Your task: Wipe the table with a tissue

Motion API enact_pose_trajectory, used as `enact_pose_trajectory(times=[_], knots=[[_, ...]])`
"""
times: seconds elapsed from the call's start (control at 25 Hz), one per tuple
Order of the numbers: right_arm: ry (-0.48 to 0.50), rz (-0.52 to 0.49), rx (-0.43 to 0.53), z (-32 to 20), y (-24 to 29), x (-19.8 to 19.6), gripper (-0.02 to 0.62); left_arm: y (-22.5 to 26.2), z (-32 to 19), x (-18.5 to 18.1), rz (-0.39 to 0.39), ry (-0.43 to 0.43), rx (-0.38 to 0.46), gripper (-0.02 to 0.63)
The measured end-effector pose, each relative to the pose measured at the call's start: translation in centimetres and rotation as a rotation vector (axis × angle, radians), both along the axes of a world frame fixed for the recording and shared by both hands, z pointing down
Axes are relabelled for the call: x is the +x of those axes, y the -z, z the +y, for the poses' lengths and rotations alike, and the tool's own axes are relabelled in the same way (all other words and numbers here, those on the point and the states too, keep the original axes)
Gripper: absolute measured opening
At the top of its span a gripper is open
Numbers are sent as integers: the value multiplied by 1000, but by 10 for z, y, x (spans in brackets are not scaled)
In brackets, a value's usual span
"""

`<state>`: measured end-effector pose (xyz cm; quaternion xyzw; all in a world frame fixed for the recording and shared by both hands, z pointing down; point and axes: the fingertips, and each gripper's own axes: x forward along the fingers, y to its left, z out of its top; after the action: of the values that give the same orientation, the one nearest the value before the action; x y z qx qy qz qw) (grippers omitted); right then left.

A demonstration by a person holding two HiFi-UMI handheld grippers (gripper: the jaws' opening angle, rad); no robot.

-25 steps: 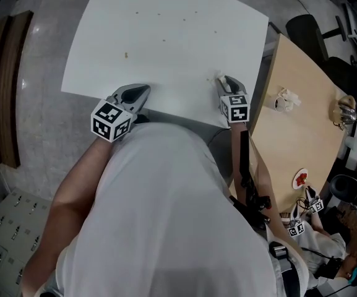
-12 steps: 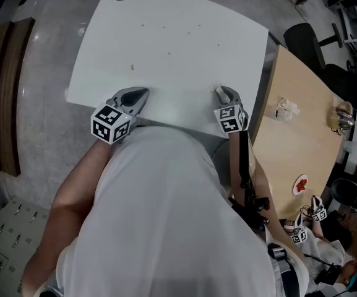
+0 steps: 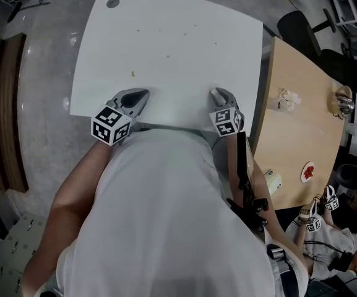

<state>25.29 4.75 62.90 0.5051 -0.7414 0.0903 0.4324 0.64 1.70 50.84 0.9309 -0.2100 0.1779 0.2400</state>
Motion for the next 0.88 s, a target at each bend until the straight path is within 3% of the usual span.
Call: enact_pose_trajectory(times=[0.44,0.6,0.76,0.88], knots=[[-108,-156,-48,12,-4,-24,117,-3,-10,-11,27,-60,-12,5],[-115,-413,-83,16,8,-52,117,-6,-12,-13,35,-83,-17,5],[-325,-587,48,18,35,-36,117,-7,-13,-15,46,-104,-24,5],[-456,-607,108,26,47,-5,117,-8,-12,-17,47,-119,-29,5]])
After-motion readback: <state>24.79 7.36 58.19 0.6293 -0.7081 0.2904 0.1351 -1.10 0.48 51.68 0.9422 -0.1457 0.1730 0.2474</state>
